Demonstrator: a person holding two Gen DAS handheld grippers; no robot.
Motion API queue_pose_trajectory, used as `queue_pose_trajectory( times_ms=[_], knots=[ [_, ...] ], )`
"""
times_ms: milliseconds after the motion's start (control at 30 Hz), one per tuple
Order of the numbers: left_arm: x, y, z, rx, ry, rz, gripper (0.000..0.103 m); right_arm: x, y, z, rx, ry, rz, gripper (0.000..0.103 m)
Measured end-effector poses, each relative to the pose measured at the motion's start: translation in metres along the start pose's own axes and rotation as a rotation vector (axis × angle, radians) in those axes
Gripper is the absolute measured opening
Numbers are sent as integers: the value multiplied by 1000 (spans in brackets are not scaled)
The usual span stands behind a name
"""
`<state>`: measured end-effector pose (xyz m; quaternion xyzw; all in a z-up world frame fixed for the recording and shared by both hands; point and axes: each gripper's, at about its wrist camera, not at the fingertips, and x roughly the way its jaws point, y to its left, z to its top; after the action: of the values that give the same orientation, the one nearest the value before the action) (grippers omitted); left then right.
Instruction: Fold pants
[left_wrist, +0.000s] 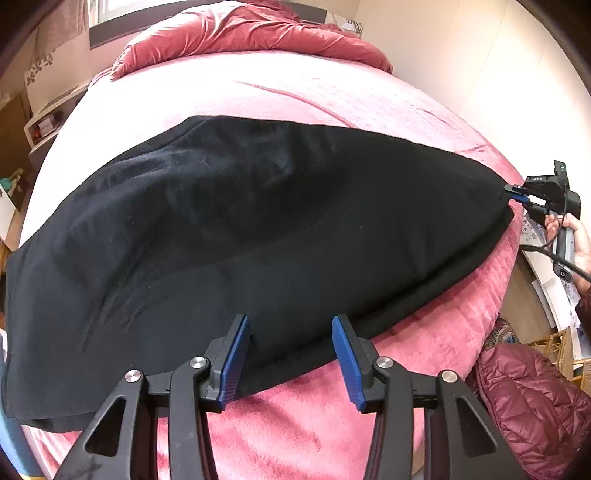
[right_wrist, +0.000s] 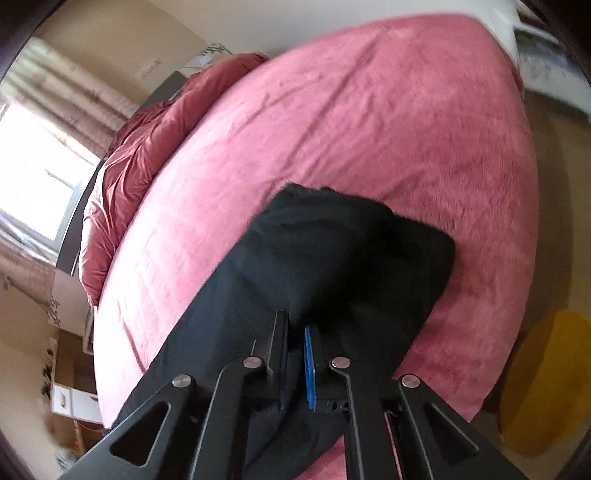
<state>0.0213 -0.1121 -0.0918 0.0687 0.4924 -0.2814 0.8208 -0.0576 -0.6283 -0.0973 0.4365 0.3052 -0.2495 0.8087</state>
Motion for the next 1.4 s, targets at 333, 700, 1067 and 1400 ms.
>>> queue_pose_trajectory(
  times_ms=[333, 700, 1067, 1400],
  knots=[
    [-9, 3, -9, 1, 0, -21, 47, -1, -14, -6, -52, 80, -181, 7],
    [-24, 9, -22, 77, -38, 3, 54, -28, 9, -54, -102, 207, 89, 24],
    [-7, -12, -25, 159, -29, -2, 61, 11, 43, -132, -75, 439, 251, 24],
    [0, 3, -21, 113, -31, -39, 8, 21, 45, -142, -72, 407, 225, 7]
  ],
)
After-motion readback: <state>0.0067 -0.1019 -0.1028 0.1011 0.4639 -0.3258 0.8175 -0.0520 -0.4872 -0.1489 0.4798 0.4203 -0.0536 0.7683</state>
